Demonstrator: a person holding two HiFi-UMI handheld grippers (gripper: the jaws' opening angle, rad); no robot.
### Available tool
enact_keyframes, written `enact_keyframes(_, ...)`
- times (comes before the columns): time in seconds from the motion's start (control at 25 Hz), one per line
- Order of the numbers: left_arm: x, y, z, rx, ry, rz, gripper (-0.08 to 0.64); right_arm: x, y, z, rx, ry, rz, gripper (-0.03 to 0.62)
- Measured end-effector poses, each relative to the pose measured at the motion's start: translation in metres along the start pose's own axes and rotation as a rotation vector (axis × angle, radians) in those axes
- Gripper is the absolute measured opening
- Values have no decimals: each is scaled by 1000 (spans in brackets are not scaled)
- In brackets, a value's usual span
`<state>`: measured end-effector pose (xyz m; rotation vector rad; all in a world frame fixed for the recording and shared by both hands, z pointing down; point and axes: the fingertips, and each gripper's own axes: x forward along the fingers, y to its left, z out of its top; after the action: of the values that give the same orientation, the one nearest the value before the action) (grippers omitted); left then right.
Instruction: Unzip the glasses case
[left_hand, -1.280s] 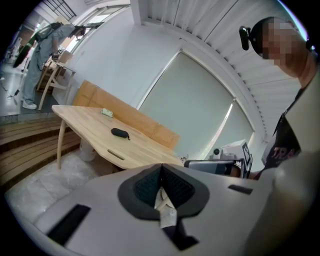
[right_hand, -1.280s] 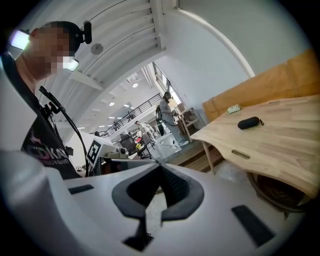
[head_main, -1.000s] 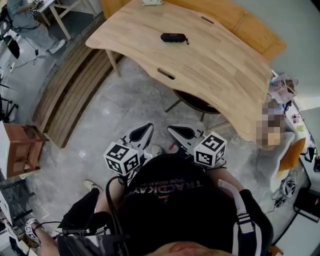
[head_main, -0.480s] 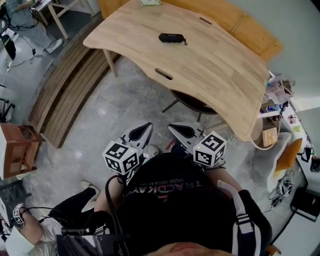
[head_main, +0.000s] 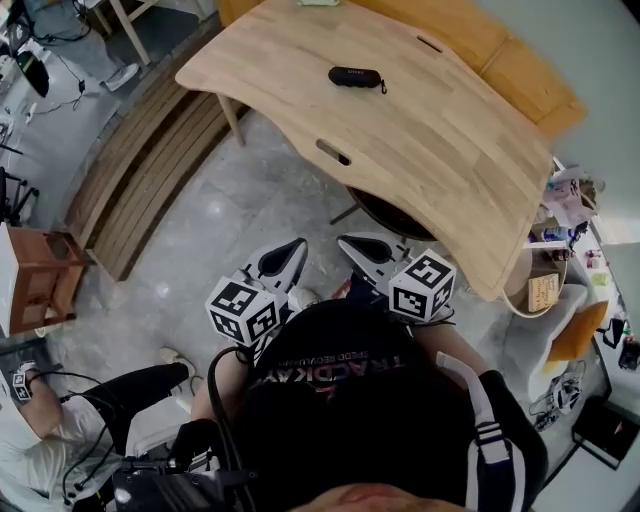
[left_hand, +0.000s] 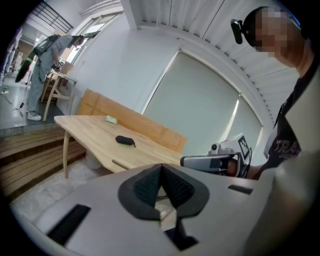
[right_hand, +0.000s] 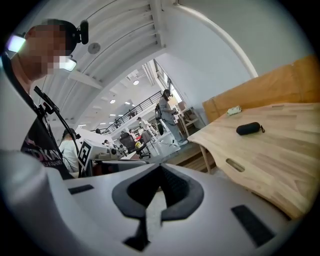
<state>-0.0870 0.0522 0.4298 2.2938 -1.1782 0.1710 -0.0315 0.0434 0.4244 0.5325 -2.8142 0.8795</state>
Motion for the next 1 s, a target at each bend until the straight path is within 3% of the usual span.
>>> enact_keyframes(0.36, 41, 8, 12, -46, 1, 44, 11, -2, -46, 21, 3, 37, 21, 15)
enact_keyframes(1.0, 112, 23, 32, -46, 20, 100, 11, 1, -157, 58, 2, 60, -1, 15)
